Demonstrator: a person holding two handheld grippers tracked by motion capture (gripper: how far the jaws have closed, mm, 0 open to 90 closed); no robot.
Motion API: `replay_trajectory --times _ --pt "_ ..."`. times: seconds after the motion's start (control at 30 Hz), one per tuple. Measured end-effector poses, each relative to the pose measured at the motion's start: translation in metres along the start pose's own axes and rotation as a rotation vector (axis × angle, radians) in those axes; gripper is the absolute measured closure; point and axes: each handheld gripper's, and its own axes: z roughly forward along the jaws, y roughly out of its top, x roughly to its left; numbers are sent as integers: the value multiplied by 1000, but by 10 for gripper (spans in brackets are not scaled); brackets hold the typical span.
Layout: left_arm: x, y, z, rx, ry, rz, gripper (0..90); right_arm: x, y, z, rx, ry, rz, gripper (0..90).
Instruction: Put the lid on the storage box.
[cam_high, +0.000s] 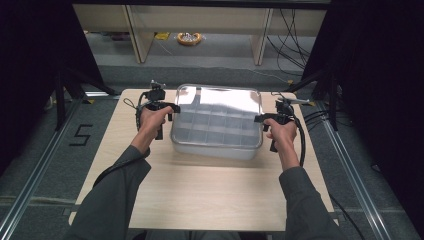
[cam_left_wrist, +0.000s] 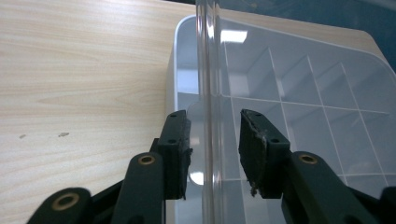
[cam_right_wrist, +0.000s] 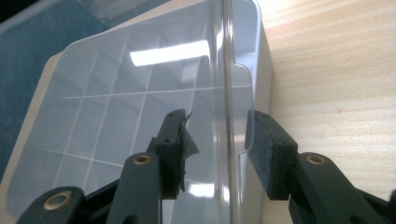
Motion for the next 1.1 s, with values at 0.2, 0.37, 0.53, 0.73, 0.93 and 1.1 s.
replay_trajectory --times 0.2,0.37,0.53,0.73,0.93,1.1 --pt "3 -2 9 2 14 -17 597 0 -2 8 18 -31 10 586" --pt "4 -7 17 4 47 16 590 1 -4 15 23 -54 -3 578" --pt "-11 -5 18 1 -50 16 631 -5 -6 22 6 -48 -88 616" --pt "-20 -4 19 -21 -20 40 597 0 -9 19 15 -84 -60 663" --pt "7 -3 11 -33 52 11 505 -8 -11 21 -9 -5 -19 634" --pt "29 -6 7 8 40 -50 434 -3 -9 17 4 -84 5 612"
